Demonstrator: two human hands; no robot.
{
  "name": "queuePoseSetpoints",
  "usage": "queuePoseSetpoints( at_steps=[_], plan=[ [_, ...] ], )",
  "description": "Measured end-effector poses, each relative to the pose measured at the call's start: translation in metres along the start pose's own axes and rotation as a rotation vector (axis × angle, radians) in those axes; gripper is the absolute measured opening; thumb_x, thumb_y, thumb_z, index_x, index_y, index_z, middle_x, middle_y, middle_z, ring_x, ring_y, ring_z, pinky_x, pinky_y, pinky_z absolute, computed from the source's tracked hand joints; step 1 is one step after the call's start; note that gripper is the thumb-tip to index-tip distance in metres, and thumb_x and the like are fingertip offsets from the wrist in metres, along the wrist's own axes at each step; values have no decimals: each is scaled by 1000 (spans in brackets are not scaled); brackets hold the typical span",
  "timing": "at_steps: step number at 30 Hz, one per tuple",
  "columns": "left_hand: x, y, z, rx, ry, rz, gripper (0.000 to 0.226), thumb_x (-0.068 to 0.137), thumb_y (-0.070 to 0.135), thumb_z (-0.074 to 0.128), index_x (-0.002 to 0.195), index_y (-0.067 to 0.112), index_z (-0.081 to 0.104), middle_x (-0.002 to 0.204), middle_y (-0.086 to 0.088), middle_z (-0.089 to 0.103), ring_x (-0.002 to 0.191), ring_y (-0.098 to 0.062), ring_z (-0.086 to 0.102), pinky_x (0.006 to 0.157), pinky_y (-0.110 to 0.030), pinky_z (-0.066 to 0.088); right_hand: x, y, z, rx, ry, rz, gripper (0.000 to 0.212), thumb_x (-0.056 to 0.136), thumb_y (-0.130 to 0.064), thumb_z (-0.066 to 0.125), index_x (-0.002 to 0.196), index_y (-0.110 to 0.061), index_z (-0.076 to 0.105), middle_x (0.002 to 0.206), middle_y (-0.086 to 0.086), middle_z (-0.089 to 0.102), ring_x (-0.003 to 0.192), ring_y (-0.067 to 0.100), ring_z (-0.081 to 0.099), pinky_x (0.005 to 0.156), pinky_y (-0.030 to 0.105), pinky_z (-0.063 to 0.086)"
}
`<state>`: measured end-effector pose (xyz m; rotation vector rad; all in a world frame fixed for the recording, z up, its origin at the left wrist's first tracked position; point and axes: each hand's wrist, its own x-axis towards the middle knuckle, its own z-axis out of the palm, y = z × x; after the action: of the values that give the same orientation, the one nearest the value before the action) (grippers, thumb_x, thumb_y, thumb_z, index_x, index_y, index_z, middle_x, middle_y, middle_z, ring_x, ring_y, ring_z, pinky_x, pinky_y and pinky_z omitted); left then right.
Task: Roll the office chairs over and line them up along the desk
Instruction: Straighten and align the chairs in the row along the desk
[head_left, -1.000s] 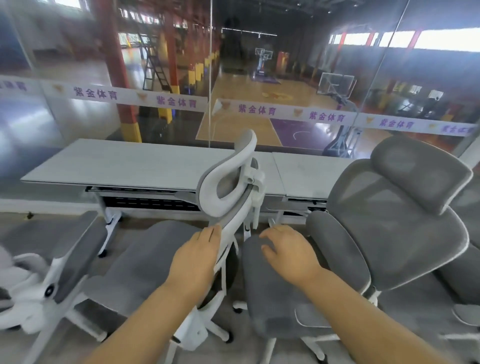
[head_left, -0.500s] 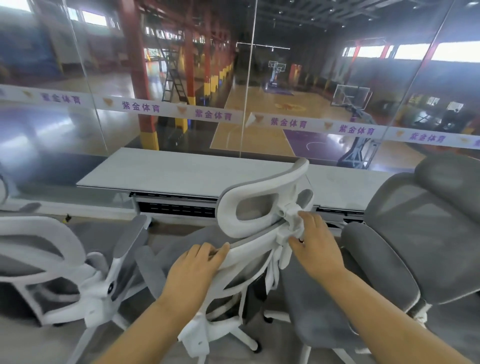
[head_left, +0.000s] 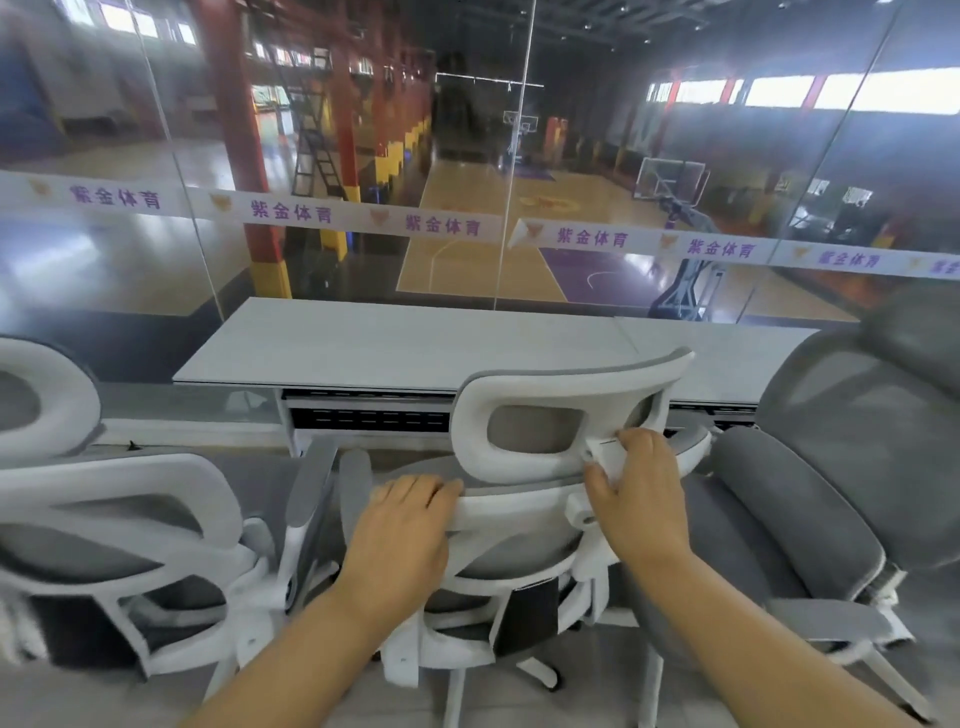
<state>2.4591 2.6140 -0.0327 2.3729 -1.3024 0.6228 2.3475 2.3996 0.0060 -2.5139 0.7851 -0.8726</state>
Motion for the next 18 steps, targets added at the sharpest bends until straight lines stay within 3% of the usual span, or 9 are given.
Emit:
queuePoseSetpoints(
  at_steps=[4, 7, 12, 16, 18],
  plan=[
    [4, -14, -2, 13, -23, -27, 53, 51, 27, 82, 100, 14, 65, 93, 0, 66, 87, -20, 63, 79, -32, 52, -8, -15, 7, -46, -6, -87, 44, 87, -47, 50, 112, -10, 52, 111, 0, 49, 99, 18, 49, 75, 29, 40],
    [4, -31, 1, 52, -49, -75, 55, 52, 39, 82, 97, 13, 62, 91, -2, 61, 85, -22, 59, 77, -35, 50, -8, -14, 8, -37, 13, -132, 50, 85, -50, 31, 107, -13, 56, 103, -2, 54, 96, 19, 49, 83, 35, 40],
    [10, -53, 2, 126, -61, -111, 50, 53, 48, 80, 85, 14, 60, 81, -3, 54, 74, -24, 53, 71, -36, 48, -9, 21, 12, -141, -56, -65, 62, 84, -58, 23, 111, -11, 53, 116, 4, 51, 110, 22, 43, 98, 38, 33],
    [8, -60, -2, 145, -50, -66, 50, 54, 52, 79, 84, 16, 61, 79, 1, 53, 73, -20, 52, 69, -32, 49, -15, 37, 20, -258, -50, -112, 77, 86, -71, 14, 98, -8, 55, 99, 8, 53, 99, 21, 39, 100, 52, 36],
    [6, -57, -2, 131, -36, -59, 48, 55, 52, 77, 82, 17, 59, 79, 2, 52, 73, -18, 52, 69, -31, 49, -14, 42, 22, -276, -21, -127, 81, 86, -74, 10, 94, -8, 57, 93, 8, 55, 95, 21, 38, 100, 51, 32]
  ],
)
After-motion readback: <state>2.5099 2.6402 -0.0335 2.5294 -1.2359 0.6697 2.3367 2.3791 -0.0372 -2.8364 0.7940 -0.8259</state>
